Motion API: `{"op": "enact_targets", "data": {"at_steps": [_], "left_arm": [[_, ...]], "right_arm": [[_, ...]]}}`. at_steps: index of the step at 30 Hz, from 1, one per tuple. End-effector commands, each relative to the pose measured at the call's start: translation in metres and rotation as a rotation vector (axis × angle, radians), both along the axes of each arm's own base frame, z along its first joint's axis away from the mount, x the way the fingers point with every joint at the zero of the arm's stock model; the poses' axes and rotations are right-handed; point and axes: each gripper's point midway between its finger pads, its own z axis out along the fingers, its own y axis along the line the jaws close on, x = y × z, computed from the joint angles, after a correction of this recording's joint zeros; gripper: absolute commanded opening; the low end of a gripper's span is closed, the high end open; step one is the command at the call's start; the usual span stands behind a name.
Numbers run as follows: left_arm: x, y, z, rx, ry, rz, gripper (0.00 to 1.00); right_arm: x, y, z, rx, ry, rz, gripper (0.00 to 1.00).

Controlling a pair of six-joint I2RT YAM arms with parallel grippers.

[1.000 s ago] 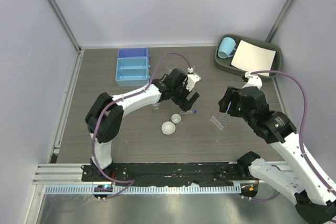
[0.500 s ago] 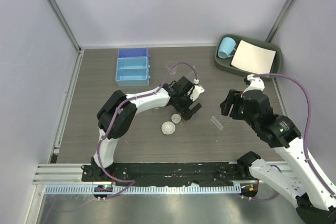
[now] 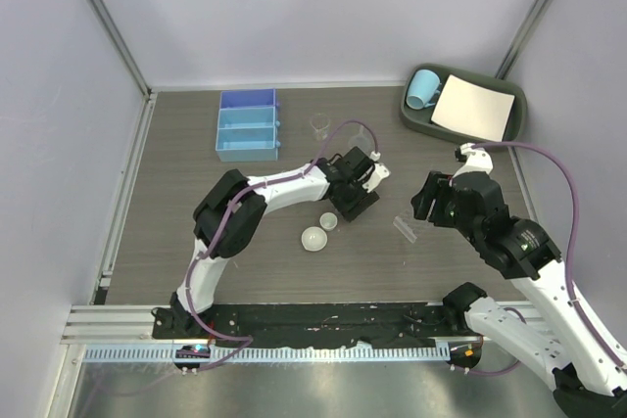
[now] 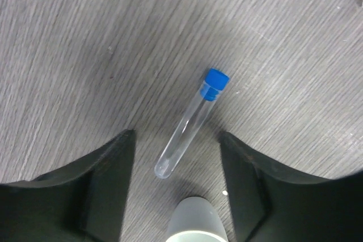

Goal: Organize the chemistry lab equipment

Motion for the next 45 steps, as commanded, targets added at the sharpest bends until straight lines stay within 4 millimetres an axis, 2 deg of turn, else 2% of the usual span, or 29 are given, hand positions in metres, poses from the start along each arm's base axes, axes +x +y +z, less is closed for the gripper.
{"op": "enact_targets", "data": {"at_steps": [1,3,8,15,20,25,26,28,29,30,31,34,35,36,38,39,40,41,43,44,45], "left_arm": [[-0.001,0.016,-0.020,0.119,-0.009,0.022,0.58],[-0.002,0.019,-0.024,0.131,-0.007,0.027,0.47],[-0.002,0.025,-0.027,0.152,-0.014,0.040,0.31],[0.000,0.025,-0.019,0.145,-0.037,0.043,0.24],[0.002,0.009,0.002,0.095,-0.059,0.025,0.19],[-0.002,-0.021,0.039,-0.017,-0.052,-0.021,0.16],[-0.002,-0.028,0.053,-0.048,-0.065,-0.025,0.15],[-0.016,-0.045,0.072,-0.128,-0.021,-0.074,0.14],[-0.021,-0.051,0.090,-0.180,-0.020,-0.092,0.14],[-0.026,-0.058,0.099,-0.221,-0.008,-0.100,0.16],[-0.037,-0.066,0.109,-0.275,0.030,-0.139,0.17],[-0.055,-0.078,0.144,-0.405,0.075,-0.171,0.18],[-0.066,-0.078,0.146,-0.438,0.120,-0.195,0.18],[-0.071,-0.083,0.170,-0.521,0.115,-0.209,0.18],[-0.091,-0.082,0.177,-0.587,0.178,-0.248,0.18],[-0.096,-0.085,0.203,-0.666,0.153,-0.275,0.18],[-0.102,-0.084,0.210,-0.701,0.180,-0.273,0.19],[-0.111,-0.081,0.209,-0.718,0.212,-0.279,0.21],[-0.127,-0.079,0.236,-0.811,0.248,-0.323,0.21],[-0.133,-0.076,0.232,-0.820,0.275,-0.325,0.21],[-0.138,-0.076,0.242,-0.863,0.270,-0.353,0.21]], "right_arm": [[0.000,0.002,0.001,0.014,-0.016,0.010,0.63],[0.000,0.003,0.001,0.016,-0.015,0.012,0.61],[-0.001,0.002,0.002,0.019,-0.016,0.011,0.58],[-0.003,0.002,0.004,0.027,-0.017,0.008,0.55],[-0.005,-0.002,0.009,0.025,-0.021,-0.004,0.55],[-0.009,-0.006,0.021,0.031,-0.042,-0.011,0.55],[-0.011,-0.007,0.022,0.026,-0.037,-0.008,0.54],[-0.014,-0.010,0.029,0.024,-0.047,-0.008,0.54],[-0.017,-0.012,0.030,0.021,-0.046,-0.006,0.54],[-0.018,-0.012,0.036,0.024,-0.057,-0.004,0.53],[-0.020,-0.014,0.037,0.023,-0.057,-0.001,0.53],[-0.028,-0.012,0.043,0.029,-0.056,0.032,0.53],[-0.031,-0.010,0.046,0.036,-0.053,0.056,0.52],[-0.034,-0.008,0.048,0.047,-0.058,0.075,0.52],[-0.042,0.003,0.054,0.080,-0.059,0.151,0.52],[-0.046,0.007,0.055,0.093,-0.057,0.182,0.52],[-0.050,0.012,0.054,0.105,-0.049,0.220,0.51],[-0.054,0.016,0.053,0.104,-0.044,0.257,0.52],[-0.066,0.030,0.047,0.133,-0.004,0.356,0.50],[-0.070,0.033,0.042,0.136,0.012,0.382,0.50],[-0.076,0.039,0.042,0.160,0.019,0.424,0.48]]}}
